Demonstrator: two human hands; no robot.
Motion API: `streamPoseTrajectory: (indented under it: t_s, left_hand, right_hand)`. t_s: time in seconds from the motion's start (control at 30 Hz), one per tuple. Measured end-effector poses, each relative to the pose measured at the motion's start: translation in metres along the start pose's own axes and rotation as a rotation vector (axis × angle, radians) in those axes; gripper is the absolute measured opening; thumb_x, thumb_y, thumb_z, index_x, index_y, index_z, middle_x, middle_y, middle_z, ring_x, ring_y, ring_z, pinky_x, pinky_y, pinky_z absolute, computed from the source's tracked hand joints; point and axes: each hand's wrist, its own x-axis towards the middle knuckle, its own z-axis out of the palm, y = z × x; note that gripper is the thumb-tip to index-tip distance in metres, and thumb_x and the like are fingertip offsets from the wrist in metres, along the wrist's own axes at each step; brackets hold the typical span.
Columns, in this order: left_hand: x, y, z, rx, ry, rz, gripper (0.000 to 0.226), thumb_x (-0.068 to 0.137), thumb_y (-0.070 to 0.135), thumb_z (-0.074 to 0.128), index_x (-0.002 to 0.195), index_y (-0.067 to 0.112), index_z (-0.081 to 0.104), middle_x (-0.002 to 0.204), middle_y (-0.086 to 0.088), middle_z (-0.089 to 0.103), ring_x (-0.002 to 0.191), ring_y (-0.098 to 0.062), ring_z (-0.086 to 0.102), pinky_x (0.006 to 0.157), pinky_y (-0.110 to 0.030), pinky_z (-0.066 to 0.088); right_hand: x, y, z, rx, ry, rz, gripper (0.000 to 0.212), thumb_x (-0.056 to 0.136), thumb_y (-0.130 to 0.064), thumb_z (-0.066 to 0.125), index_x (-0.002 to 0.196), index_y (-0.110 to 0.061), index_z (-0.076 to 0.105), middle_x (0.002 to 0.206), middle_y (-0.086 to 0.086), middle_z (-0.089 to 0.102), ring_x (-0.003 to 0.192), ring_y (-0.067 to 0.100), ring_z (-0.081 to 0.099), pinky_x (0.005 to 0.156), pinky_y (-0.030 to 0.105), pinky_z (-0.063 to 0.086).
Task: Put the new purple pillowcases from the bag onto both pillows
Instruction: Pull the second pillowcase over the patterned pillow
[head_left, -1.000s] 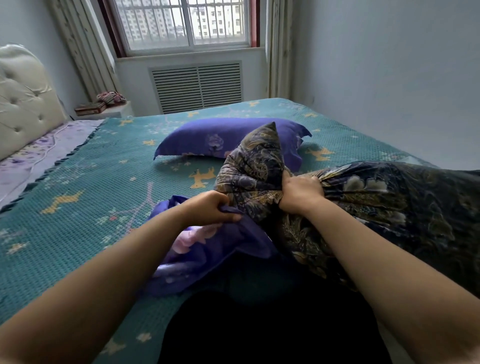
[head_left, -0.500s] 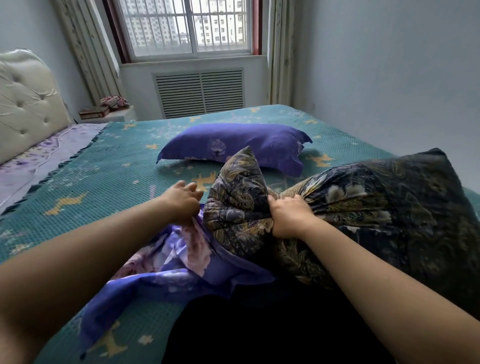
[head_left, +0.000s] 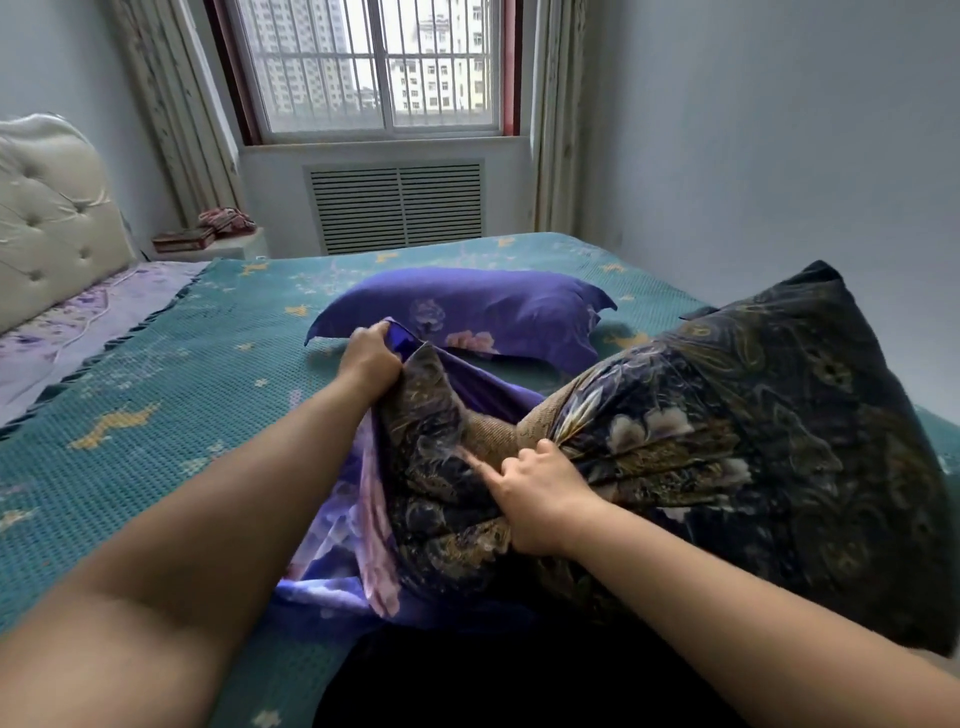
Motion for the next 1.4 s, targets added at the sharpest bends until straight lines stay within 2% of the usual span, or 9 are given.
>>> streamPoseTrajectory:
  t_s: [0.13, 0.27, 0.33, 0.43, 0.67, 0.83, 1.0, 1.27, 1.4]
  left_hand:
    - [-0.023, 0.073, 0.005, 0.052, 0.049, 0.524, 0.033, 0.089, 0.005, 0.050, 0.117, 0.015, 0.064, 0.103, -0.009, 0.060, 0.095, -0.031, 0.059, 0.078, -0.034, 0.043]
    - [-0.086, 0.124, 0.028, 0.247, -0.284, 0.765, 0.035, 0.084, 0.009, 0.053, 0.111, 0.025, 0.067, 0.110, -0.001, 0.060, 0.099, -0.023, 0.059, 0.079, -0.030, 0.048]
    - [-0.103, 0.110, 0.037, 0.205, -0.352, 0.666, 0.033, 0.086, 0.010, 0.051, 0.112, 0.024, 0.065, 0.113, -0.003, 0.058, 0.103, -0.024, 0.057, 0.084, -0.031, 0.046]
    - [-0.099, 0.075, 0.032, 0.064, -0.187, 0.499, 0.036, 0.084, 0.008, 0.051, 0.116, 0.024, 0.052, 0.117, -0.005, 0.049, 0.102, -0.031, 0.055, 0.087, -0.041, 0.044]
    - [-0.065, 0.038, 0.008, 0.422, -0.112, 0.123, 0.039, 0.088, 0.021, 0.041, 0.124, 0.017, 0.054, 0.124, -0.011, 0.059, 0.114, -0.033, 0.056, 0.090, -0.036, 0.044]
    - [-0.091, 0.098, 0.036, -0.224, -0.371, -0.015, 0.017, 0.091, 0.015, 0.045, 0.087, 0.010, 0.060, 0.072, -0.003, 0.053, 0.078, -0.020, 0.053, 0.064, -0.020, 0.037]
    - [-0.113, 0.076, 0.037, 0.239, -0.267, 0.110, 0.038, 0.091, 0.036, 0.048, 0.121, 0.013, 0.045, 0.123, -0.011, 0.058, 0.113, -0.030, 0.054, 0.090, -0.035, 0.039]
    - [-0.122, 0.039, 0.009, 0.625, -0.484, 0.131, 0.051, 0.087, 0.064, 0.044, 0.094, 0.017, 0.060, 0.090, 0.002, 0.061, 0.087, -0.021, 0.058, 0.069, -0.030, 0.041]
    - [-0.138, 0.045, -0.001, 0.650, -0.558, 0.097, 0.054, 0.083, 0.067, 0.046, 0.076, 0.015, 0.060, 0.068, 0.006, 0.060, 0.073, -0.019, 0.060, 0.068, -0.028, 0.047]
  right_hand:
    - [0.011, -0.008, 0.001, -0.069, -0.080, -0.043, 0.077, 0.084, -0.043, 0.055, 0.148, -0.021, 0.019, 0.127, 0.011, 0.056, 0.117, 0.030, 0.050, 0.099, 0.041, 0.030]
    - [0.033, 0.016, 0.006, 0.078, 0.036, 0.106, 0.069, 0.079, -0.028, 0.068, 0.137, -0.005, 0.037, 0.135, 0.020, 0.050, 0.126, 0.023, 0.047, 0.106, 0.039, 0.034]
    - [0.040, 0.033, 0.009, 0.090, 0.189, 0.319, 0.079, 0.065, -0.013, 0.083, 0.127, 0.008, 0.039, 0.120, 0.027, 0.058, 0.115, 0.013, 0.057, 0.099, 0.032, 0.038]
    - [0.036, 0.038, 0.023, 0.166, -0.080, 0.192, 0.088, 0.073, -0.059, 0.058, 0.142, -0.013, 0.029, 0.134, 0.016, 0.049, 0.124, 0.030, 0.047, 0.103, 0.041, 0.035]
    - [0.030, 0.026, 0.028, 0.175, -0.003, 0.128, 0.112, 0.068, -0.060, 0.061, 0.142, -0.044, -0.022, 0.147, 0.018, 0.023, 0.124, 0.034, 0.036, 0.098, 0.047, 0.032]
    - [0.037, 0.033, 0.027, 0.156, -0.091, 0.191, 0.079, 0.080, -0.061, 0.050, 0.147, -0.035, 0.017, 0.152, 0.010, 0.020, 0.133, 0.034, 0.028, 0.105, 0.051, 0.026]
    - [0.032, 0.038, 0.035, 0.297, -0.040, 0.333, 0.088, 0.081, -0.054, 0.053, 0.149, -0.031, 0.003, 0.158, 0.006, -0.015, 0.144, 0.033, -0.011, 0.114, 0.056, -0.003]
    - [0.012, 0.011, 0.054, 0.161, 0.517, 0.215, 0.061, 0.059, -0.043, 0.072, 0.116, -0.021, 0.062, 0.113, 0.005, 0.060, 0.107, 0.028, 0.054, 0.101, 0.050, 0.033]
    - [0.018, 0.006, 0.048, 0.184, 0.429, 0.384, 0.070, 0.053, -0.045, 0.078, 0.118, -0.022, 0.064, 0.113, 0.006, 0.066, 0.108, 0.026, 0.061, 0.103, 0.059, 0.029]
